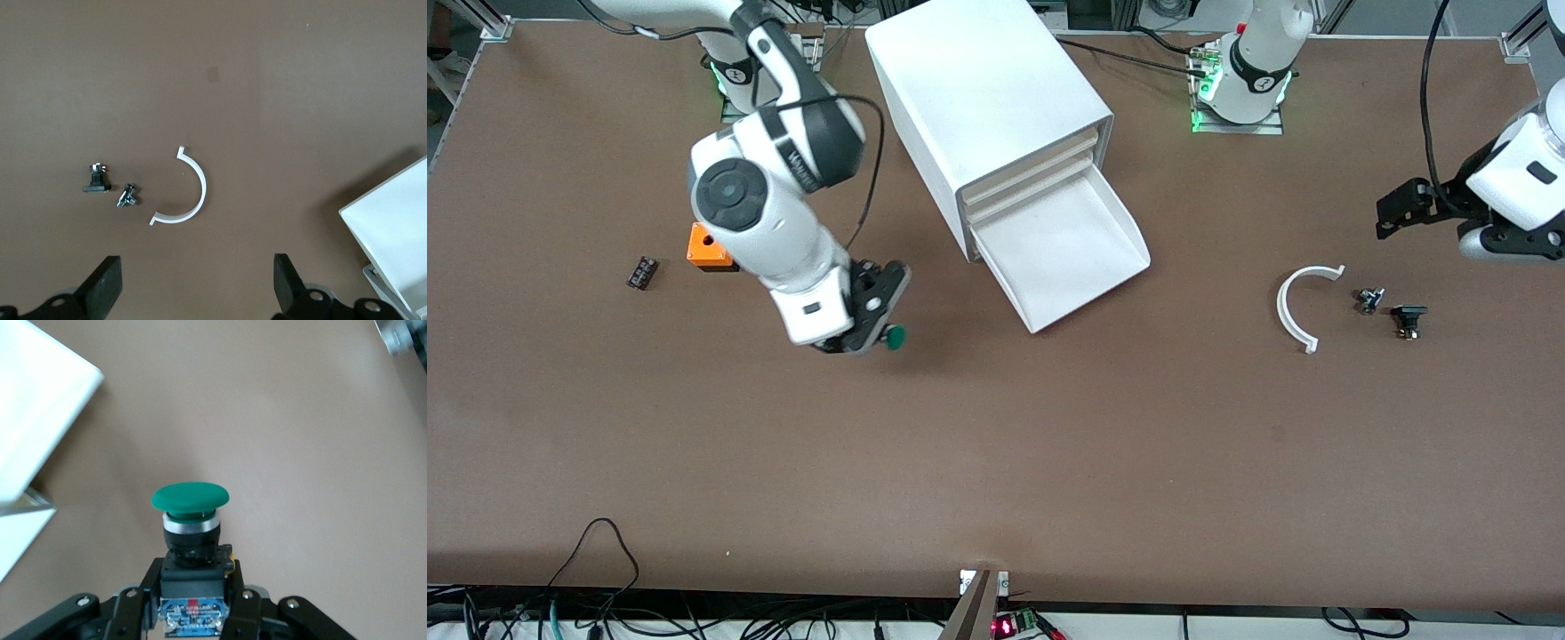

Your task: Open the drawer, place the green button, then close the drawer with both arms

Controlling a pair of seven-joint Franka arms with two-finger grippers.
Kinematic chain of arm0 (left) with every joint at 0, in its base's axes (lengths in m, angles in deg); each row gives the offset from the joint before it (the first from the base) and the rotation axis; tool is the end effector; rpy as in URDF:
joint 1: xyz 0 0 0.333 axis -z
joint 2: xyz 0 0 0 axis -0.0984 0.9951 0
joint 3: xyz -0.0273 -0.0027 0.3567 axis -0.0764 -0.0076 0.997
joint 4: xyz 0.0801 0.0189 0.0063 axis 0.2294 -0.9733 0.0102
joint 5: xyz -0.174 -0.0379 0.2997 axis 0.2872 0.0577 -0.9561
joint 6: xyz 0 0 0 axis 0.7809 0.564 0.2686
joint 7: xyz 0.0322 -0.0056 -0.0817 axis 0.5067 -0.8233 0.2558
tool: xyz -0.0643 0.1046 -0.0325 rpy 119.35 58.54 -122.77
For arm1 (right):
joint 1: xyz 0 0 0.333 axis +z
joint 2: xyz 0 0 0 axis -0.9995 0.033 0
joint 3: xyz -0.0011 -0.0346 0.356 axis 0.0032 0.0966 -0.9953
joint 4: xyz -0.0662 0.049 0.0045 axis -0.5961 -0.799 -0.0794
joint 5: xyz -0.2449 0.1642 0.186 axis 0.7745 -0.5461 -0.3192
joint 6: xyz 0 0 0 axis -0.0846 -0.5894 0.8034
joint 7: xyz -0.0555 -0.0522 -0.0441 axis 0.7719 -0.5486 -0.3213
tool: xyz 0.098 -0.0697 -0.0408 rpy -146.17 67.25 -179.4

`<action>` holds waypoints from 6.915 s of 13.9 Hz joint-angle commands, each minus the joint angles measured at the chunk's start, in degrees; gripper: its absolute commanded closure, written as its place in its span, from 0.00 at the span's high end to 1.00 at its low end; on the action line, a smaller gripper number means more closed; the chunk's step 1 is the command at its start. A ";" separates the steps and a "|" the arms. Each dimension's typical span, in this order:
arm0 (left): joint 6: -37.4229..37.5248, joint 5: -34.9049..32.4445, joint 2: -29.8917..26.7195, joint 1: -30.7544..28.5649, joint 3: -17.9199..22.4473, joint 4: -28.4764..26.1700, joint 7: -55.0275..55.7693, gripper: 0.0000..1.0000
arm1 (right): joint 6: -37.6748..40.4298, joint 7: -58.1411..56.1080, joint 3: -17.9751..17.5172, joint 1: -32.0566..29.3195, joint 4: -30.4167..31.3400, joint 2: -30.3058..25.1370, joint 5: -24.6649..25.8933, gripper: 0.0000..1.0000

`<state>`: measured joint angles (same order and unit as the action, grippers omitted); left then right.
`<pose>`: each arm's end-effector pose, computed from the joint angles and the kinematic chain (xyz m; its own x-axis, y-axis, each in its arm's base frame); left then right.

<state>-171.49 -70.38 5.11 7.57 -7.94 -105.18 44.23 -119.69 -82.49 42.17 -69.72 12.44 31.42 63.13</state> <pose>0.5101 -0.0155 0.6213 0.9976 -0.0383 -0.0577 -0.0402 -0.9986 -0.0333 0.5906 0.3297 0.4548 0.3754 0.9124 0.1629 0.9243 -0.3817 0.0078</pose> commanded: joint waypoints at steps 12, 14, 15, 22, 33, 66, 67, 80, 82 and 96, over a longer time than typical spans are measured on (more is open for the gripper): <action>-2.01 -0.73 -2.73 -0.51 0.30 -4.16 0.34 1.00 | 2.78 -19.26 -6.56 14.21 -15.65 11.39 10.62 0.26; -2.54 -0.55 -2.38 -0.51 0.21 -3.98 0.33 1.00 | 3.21 -19.52 -6.56 15.79 -15.47 12.36 11.77 0.26; -3.24 -0.03 -2.29 -0.51 0.21 -3.98 0.33 1.00 | 3.91 -19.52 -6.56 16.93 -15.47 12.80 12.12 0.26; -3.25 0.24 -0.89 -0.60 0.56 -3.55 0.16 1.00 | 3.83 -18.82 -7.44 20.01 -15.56 17.36 13.44 0.26; -5.09 0.33 0.96 -0.51 0.56 -3.54 0.25 1.00 | -0.48 -9.61 -7.18 24.32 -15.56 23.35 21.35 0.37; -49.30 -3.01 28.04 23.04 -5.40 -18.91 59.84 1.00 | 25.63 74.79 7.15 -4.04 -8.35 -7.67 12.75 1.00; -48.95 -2.93 27.16 23.04 -6.54 -19.88 59.05 1.00 | 25.63 72.78 6.97 -5.89 -8.35 -8.46 12.65 1.00; -48.78 -2.57 25.05 22.95 -19.73 -25.52 58.96 1.00 | 25.89 52.41 7.15 -18.82 -2.46 -15.14 6.59 1.00; -48.77 -2.31 24.87 22.95 -21.58 -25.69 58.96 1.00 | 25.98 46.85 7.59 -19.44 -2.03 -15.15 6.50 1.00; -46.85 -1.96 15.04 9.61 -22.20 -24.55 59.31 1.00 | 21.06 39.80 15.23 -19.44 16.33 -27.88 -0.79 1.00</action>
<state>-220.55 -71.74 24.82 21.01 -29.57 -129.12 102.61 -97.53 -43.80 57.48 -89.06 23.35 7.97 63.05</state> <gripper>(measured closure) 0.000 0.000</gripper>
